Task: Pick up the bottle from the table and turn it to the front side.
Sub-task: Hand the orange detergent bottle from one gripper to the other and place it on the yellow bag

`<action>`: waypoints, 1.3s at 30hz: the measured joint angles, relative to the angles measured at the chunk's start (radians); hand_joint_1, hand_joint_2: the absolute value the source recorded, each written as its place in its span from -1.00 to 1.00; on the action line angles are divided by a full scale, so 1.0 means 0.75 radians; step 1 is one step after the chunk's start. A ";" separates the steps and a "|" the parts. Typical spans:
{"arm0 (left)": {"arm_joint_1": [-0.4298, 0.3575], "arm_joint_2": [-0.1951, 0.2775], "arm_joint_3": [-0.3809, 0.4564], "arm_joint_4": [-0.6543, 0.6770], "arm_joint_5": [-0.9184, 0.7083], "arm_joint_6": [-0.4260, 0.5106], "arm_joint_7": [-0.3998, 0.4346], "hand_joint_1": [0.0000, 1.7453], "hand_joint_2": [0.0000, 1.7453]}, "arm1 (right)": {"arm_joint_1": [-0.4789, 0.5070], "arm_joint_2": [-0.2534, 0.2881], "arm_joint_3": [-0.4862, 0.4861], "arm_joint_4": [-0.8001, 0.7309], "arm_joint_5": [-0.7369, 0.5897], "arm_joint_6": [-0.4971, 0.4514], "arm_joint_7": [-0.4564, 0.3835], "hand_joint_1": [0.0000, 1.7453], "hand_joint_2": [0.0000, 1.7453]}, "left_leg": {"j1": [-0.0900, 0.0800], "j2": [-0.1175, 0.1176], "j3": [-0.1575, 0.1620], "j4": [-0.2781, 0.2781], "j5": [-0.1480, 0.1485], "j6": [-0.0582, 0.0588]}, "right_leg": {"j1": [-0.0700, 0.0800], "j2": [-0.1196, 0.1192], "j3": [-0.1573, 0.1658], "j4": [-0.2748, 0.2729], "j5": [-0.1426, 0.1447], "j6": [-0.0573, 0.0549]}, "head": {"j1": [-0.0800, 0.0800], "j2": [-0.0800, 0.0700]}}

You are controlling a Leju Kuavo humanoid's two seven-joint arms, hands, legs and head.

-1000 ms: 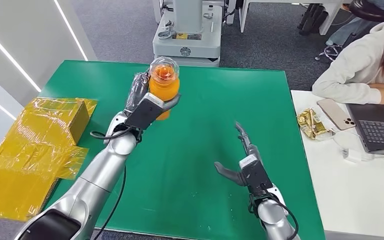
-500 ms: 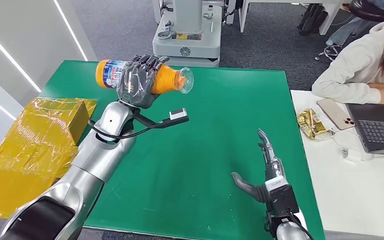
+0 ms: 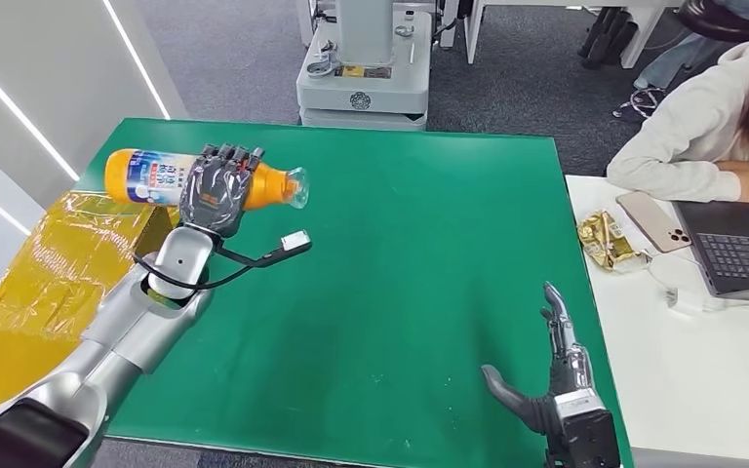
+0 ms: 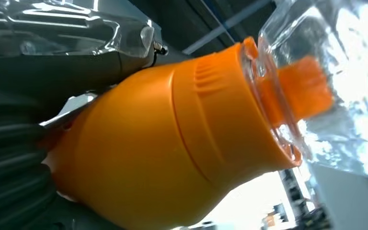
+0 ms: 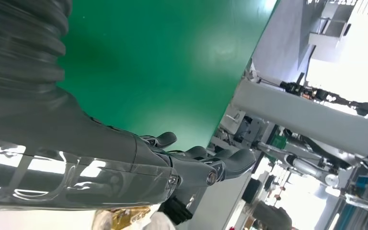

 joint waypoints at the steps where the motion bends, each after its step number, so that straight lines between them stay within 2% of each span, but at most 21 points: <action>1: 0.012 0.039 -0.017 -0.015 0.000 -0.013 0.021 1.00 1.00 | 0.010 0.000 -0.008 -0.005 -0.005 0.000 -0.002 -1.00 1.00 | 0.000 0.002 0.000 0.000 0.000 0.000 | 0.000 0.002 -0.001 0.000 0.000 0.000 | 0.000 0.000; 5: 0.063 0.181 -0.049 -0.080 0.000 -0.065 0.060 1.00 1.00 | 0.042 -0.001 -0.044 -0.023 -0.015 0.005 -0.010 -1.00 1.00 | 0.000 0.003 -0.001 0.000 0.000 0.000 | 0.000 0.003 -0.003 0.000 0.000 0.000 | 0.000 0.000; 10: 0.140 0.326 -0.053 -0.164 0.000 -0.132 0.028 1.00 1.00 | 0.053 0.000 -0.084 -0.034 -0.018 0.033 -0.014 -1.00 1.00 | 0.000 0.003 -0.001 0.000 0.000 0.000 | 0.000 0.003 -0.003 0.001 0.000 -0.001 | 0.000 0.000; 14: 0.213 0.402 -0.057 -0.212 0.000 -0.161 0.075 1.00 1.00 | 0.054 0.003 -0.110 -0.036 -0.010 0.057 -0.014 -1.00 1.00 | 0.000 0.003 -0.002 0.000 0.000 0.000 | 0.000 0.003 -0.004 0.001 0.000 -0.001 | 0.000 0.000; 17: 0.260 0.427 -0.067 -0.225 -0.001 -0.168 0.078 1.00 1.00 | 0.053 0.010 -0.124 -0.036 0.008 0.073 -0.014 -1.00 1.00 | 0.000 0.003 -0.002 0.000 0.000 0.000 | 0.000 0.003 -0.004 0.001 0.000 -0.001 | 0.000 0.000; 24: 0.371 0.401 -0.024 -0.222 -0.001 -0.170 -0.056 1.00 1.00 | 0.048 0.021 -0.151 -0.036 0.014 0.099 -0.014 -1.00 1.00 | -0.001 0.002 -0.002 0.000 0.000 0.000 | -0.001 0.002 -0.004 0.001 0.000 -0.001 | 0.000 0.000; 32: 0.440 0.282 0.073 -0.098 0.000 -0.111 -0.160 1.00 1.00 | 0.019 0.019 -0.156 -0.018 -0.007 0.122 -0.025 -1.00 1.00 | 0.000 0.002 -0.002 0.000 0.000 0.000 | 0.000 0.002 -0.004 0.000 0.000 -0.001 | 0.000 0.000; 39: 0.453 0.203 0.153 0.025 0.004 -0.103 -0.185 1.00 1.00 | 0.026 0.018 -0.156 -0.017 -0.018 0.113 -0.024 -1.00 1.00 | 0.000 0.002 -0.002 0.000 0.000 0.000 | 0.000 0.002 -0.004 0.000 0.000 -0.001 | 0.000 0.000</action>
